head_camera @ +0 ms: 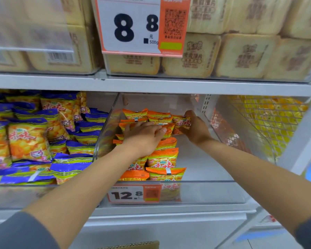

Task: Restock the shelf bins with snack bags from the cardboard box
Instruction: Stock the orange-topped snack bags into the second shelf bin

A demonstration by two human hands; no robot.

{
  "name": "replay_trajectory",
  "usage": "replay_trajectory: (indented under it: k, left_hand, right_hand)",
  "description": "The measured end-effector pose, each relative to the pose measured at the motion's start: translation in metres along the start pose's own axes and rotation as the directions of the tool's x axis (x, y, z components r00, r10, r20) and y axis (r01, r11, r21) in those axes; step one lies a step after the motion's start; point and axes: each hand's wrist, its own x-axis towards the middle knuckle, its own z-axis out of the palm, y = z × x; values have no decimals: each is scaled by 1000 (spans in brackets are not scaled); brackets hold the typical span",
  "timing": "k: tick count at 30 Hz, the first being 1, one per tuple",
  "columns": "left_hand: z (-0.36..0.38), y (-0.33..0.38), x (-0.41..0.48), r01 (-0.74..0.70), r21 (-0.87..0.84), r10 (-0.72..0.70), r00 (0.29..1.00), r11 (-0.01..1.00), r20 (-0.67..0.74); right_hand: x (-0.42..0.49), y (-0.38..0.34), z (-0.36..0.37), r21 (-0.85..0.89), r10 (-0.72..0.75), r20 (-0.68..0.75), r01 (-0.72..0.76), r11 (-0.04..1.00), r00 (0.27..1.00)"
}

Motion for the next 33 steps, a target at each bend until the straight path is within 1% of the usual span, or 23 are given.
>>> replay_trajectory:
  k: [3, 5, 7, 8, 9, 11, 12, 15, 16, 18, 20, 22, 24, 25, 27, 29, 31, 33]
  left_hand:
    - [-1, -2, 0, -1, 9, 1, 1000, 1000, 24]
    - [-2, -3, 1, -8, 7, 8, 999, 1000, 53]
    - [-6, -4, -1, -14, -37, 15, 999, 999, 46]
    - [-9, -4, -3, -18, -94, 20, 1000, 995, 15]
    - [-12, -3, -7, -34, -168, 29, 999, 985, -34]
    - [-19, 0, -22, -97, -306, 52, 987, 947, -151]
    - [-24, 2, -33, -135, -342, 66, 976, 930, -208]
    - [-34, 5, -79, -240, -398, 97, 933, 886, -347]
    - [-37, 3, -98, -258, -401, 104, 924, 879, -367]
    - [-39, -5, -135, -266, -409, 114, 926, 873, -359]
    - [-35, -21, -172, -222, -435, 96, 951, 872, -293]
    - [-20, -46, -207, -142, -444, 56, 978, 885, -201]
    - [3, -78, -238, -42, -428, 5, 996, 903, -86]
    - [16, -96, -253, 12, -417, -22, 1000, 909, -19]
    - [41, -129, -282, 98, -385, -65, 993, 918, 99]
    - [61, -157, -307, 163, -344, -105, 978, 925, 180]
    - [76, -182, -325, 238, -327, -171, 961, 915, 220]
    - [87, -203, -337, 319, -339, -251, 940, 885, 232]
  right_hand:
    - [-3, -7, -8, -23, 33, 44, -32, 999, 998]
    - [-10, -13, -17, -69, 59, 97, -52, 996, 994]
    - [-22, -21, -30, -126, 114, 138, -97, 987, 984]
    - [-30, -26, -37, -139, 140, 140, -121, 983, 980]
    - [-39, -31, -44, -145, 144, 127, -126, 982, 981]
    - [-60, -44, -58, -98, 85, 60, -78, 992, 995]
    - [-73, -53, -65, -64, 50, 10, -49, 997, 999]
    - [-124, -92, -80, 61, 27, -150, -18, 998, 988]
    - [-143, -106, -82, 111, 23, -186, -2, 994, 982]
    - [-180, -133, -83, 167, -6, -195, 39, 985, 981]
    - [-215, -154, -73, 189, -46, -120, 68, 980, 992]
    - [-246, -168, -52, 226, -54, 22, 48, 973, 998]
    - [-275, -175, -19, 282, -14, 185, -39, 959, 983]
    - [-290, -175, 1, 300, 13, 273, -97, 949, 962]
    - [-316, -168, 44, 280, 38, 441, -177, 944, 897]
    - [-338, -156, 83, 197, 48, 595, -203, 959, 802]
    - [-352, -142, 118, 115, 67, 710, -210, 971, 701]
    - [-362, -131, 149, 42, 88, 794, -199, 979, 601]
